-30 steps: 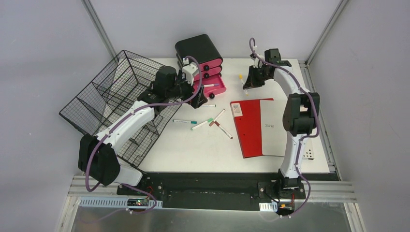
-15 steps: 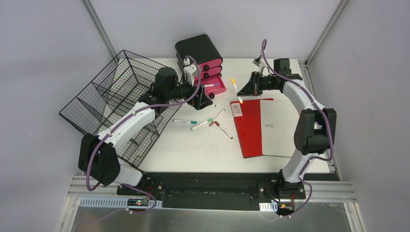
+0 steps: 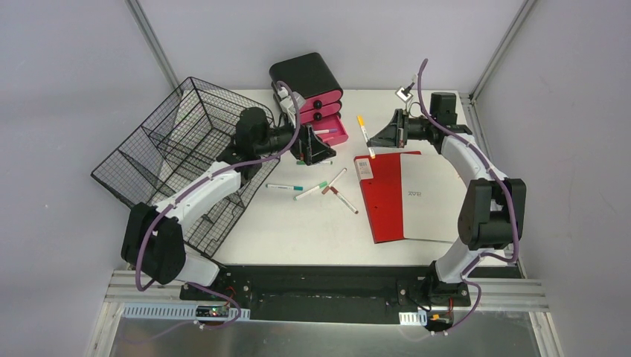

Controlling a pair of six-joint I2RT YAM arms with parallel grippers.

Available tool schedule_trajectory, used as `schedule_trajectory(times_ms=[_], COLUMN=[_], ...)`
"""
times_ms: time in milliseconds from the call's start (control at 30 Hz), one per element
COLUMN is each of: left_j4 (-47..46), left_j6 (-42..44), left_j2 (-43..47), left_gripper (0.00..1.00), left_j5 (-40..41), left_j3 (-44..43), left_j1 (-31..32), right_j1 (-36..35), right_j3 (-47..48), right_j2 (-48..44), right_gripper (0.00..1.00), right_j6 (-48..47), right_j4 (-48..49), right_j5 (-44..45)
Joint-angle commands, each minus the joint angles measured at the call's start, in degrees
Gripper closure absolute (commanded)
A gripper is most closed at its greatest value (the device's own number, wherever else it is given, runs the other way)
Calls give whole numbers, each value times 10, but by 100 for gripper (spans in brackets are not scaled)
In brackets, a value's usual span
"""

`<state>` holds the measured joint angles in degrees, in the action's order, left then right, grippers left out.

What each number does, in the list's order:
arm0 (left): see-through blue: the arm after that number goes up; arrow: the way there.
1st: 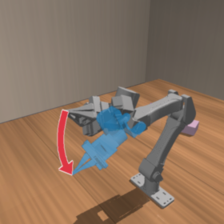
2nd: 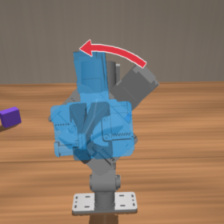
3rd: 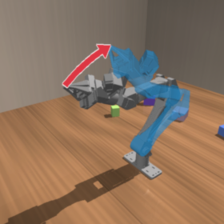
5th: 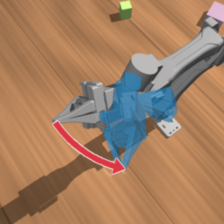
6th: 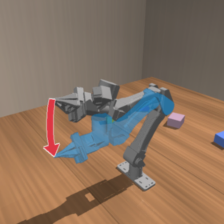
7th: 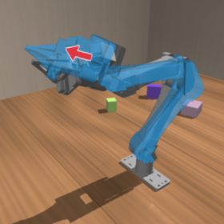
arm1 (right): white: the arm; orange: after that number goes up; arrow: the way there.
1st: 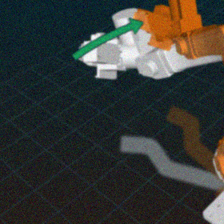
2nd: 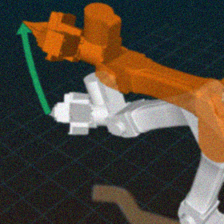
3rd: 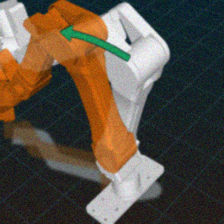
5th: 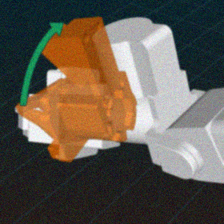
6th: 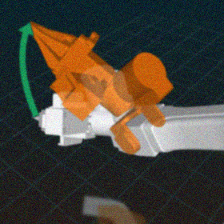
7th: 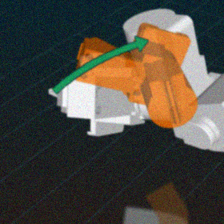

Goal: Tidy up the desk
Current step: Pick up the stationery from the center of the board.

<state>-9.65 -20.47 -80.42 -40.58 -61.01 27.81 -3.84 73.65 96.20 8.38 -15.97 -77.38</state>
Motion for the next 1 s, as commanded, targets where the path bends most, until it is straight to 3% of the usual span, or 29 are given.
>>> schedule_trajectory(times_ms=[0, 167, 200, 667, 967], left_j4=[-204, -318, -326, -359, -401], left_j6=[-173, -253, -257, -261, -292], left_j2=[-19, -45, -49, -96, -124], left_gripper=[8, 7, 4, 1, 19], left_j5=[0, 64, 79, 200, 205], left_j3=[53, 79, 80, 59, 47], left_j1=[13, 43, 50, 98, 102], right_j1=[-3, -14, -17, -41, -48], right_j3=[0, 2, 2, 2, 3], right_j2=[-33, -34, -34, -33, -30], right_gripper=[100, 100, 100, 100, 100], right_j6=[9, 31, 37, 35, 34], right_j4=[53, 52, 52, 52, 51], right_j5=[-32, -39, -81, -90, -93])
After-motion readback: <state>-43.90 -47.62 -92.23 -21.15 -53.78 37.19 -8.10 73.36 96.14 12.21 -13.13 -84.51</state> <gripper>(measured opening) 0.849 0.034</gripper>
